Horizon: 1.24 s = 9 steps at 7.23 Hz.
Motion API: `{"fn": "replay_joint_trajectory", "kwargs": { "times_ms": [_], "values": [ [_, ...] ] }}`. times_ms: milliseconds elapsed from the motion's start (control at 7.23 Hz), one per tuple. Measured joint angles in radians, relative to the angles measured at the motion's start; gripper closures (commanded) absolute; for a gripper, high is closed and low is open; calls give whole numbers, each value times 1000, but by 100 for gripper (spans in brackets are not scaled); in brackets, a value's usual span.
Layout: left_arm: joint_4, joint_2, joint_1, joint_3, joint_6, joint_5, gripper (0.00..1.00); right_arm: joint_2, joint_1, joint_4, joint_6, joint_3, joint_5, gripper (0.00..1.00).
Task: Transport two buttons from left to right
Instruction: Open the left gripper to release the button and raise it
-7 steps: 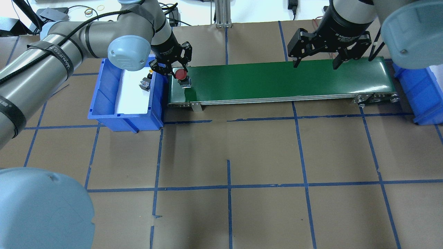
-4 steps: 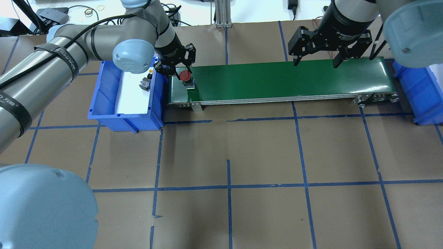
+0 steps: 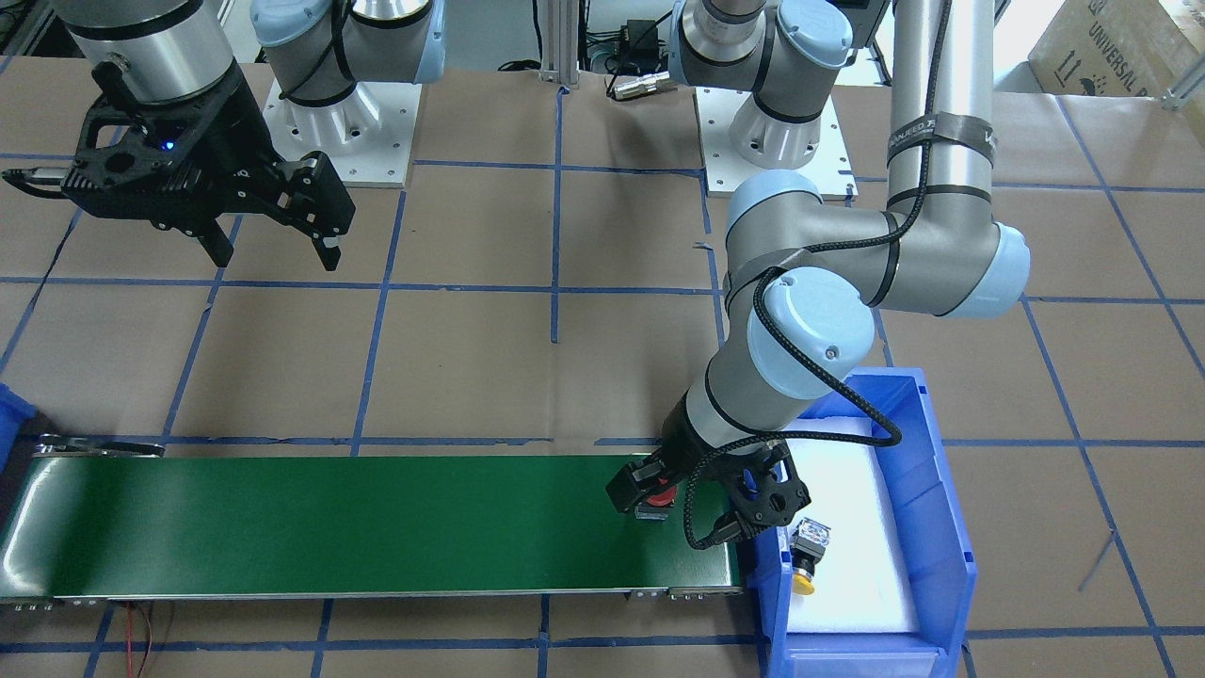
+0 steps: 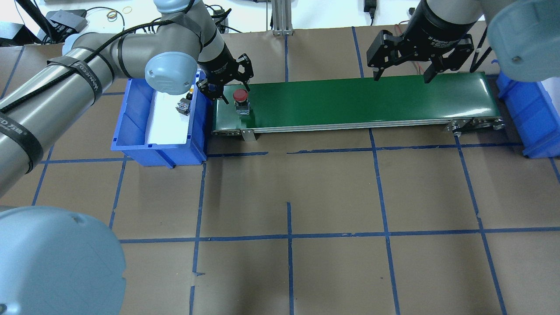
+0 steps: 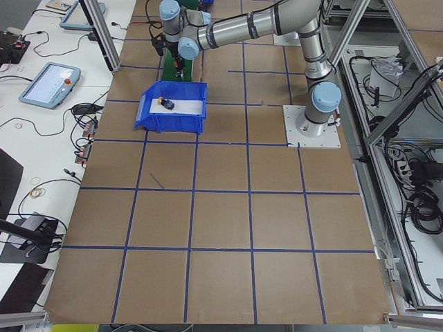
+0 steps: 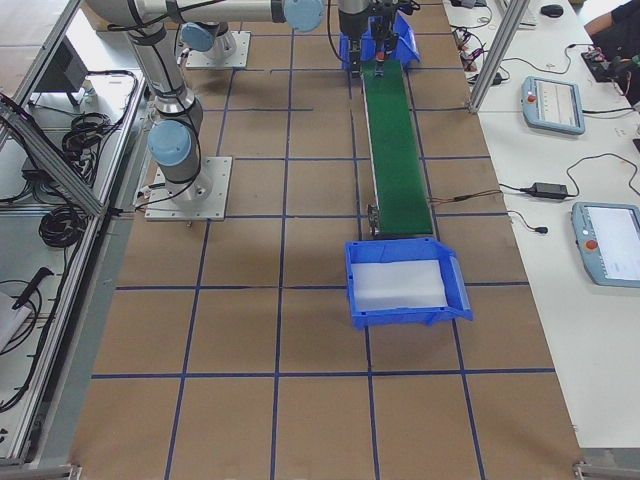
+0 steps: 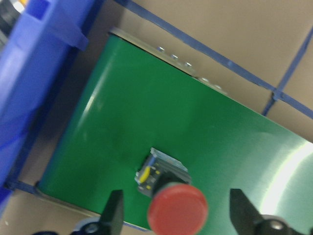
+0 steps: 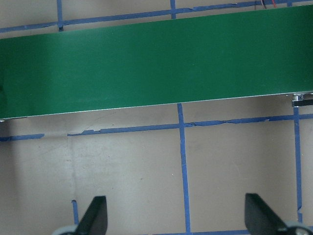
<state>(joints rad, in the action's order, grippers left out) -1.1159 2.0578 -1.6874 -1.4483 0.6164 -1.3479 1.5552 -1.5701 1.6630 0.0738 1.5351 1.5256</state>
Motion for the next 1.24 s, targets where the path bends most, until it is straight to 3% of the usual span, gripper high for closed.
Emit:
{"fn": "replay_joint_trajectory", "kwargs": {
  "times_ms": [415,1244],
  "values": [
    [-8,-54,17,19,-131,-59,0,-1,9,-16,0,-2,0,0],
    [-130,-86,227,11,-672,-96,0,-1,11,-17,-2,1,-2,0]
  ]
}}
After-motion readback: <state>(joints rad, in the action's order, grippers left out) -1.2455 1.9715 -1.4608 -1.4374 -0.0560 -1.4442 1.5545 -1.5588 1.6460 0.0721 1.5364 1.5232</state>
